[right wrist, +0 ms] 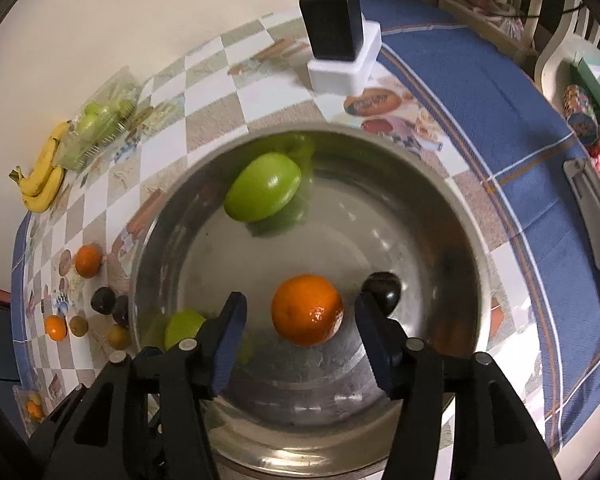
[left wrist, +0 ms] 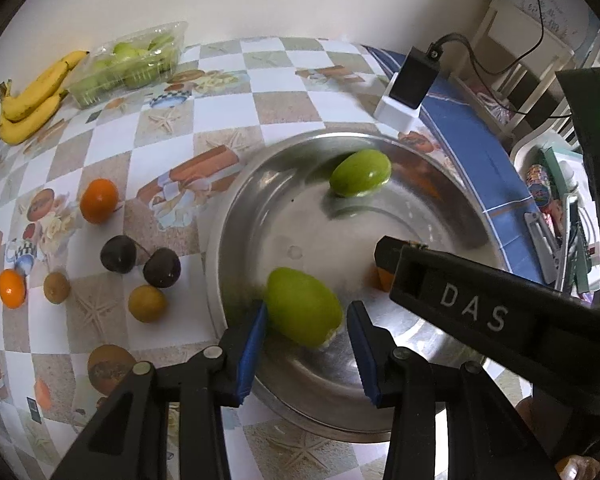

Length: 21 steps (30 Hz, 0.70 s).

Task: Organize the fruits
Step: 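Open the right tool to drop the orange while the left tool drops the mango into the bowl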

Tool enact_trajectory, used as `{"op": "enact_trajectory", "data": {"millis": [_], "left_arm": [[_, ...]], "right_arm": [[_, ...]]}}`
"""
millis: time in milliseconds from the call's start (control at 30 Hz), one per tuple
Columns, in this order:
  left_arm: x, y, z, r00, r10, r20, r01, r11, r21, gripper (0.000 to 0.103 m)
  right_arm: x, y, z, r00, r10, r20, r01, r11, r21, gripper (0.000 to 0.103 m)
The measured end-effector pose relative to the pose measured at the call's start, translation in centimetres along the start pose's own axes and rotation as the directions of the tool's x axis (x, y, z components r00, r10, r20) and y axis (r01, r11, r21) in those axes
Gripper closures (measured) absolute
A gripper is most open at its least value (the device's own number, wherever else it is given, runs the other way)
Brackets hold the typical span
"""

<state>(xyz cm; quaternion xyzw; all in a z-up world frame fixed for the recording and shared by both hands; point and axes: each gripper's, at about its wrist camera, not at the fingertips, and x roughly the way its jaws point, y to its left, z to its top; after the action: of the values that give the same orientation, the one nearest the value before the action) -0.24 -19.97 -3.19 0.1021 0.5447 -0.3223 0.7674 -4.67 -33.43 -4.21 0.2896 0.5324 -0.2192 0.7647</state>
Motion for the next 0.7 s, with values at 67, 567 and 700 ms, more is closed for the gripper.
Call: {"op": "enact_trajectory", "data": {"millis": [67, 567, 700], "left_arm": [[-0.5, 0.1, 0.1, 1.000, 0.003, 0.009, -0.003, 1.000, -0.006, 0.058], [-3.1, 8.0, 0.9, 0.992, 0.126, 0.033, -0.110, 0.945, -0.309, 0.058], [-4.0, 10.6, 0.5, 0.984, 0.176, 0.035, -0.150, 0.911, -0.384, 0.058]], "right_arm": [[-0.7, 0.1, 0.2, 1.000, 0.007, 0.021, -0.007, 1.000, 0.003, 0.045], [-1.6, 0.2, 0.1, 0.999, 0.002, 0.049, -0.002, 1.000, 0.003, 0.045], [-1.7, 1.0, -0.1, 0.999, 0.000, 0.054, 0.002, 1.000, -0.025, 0.045]]}}
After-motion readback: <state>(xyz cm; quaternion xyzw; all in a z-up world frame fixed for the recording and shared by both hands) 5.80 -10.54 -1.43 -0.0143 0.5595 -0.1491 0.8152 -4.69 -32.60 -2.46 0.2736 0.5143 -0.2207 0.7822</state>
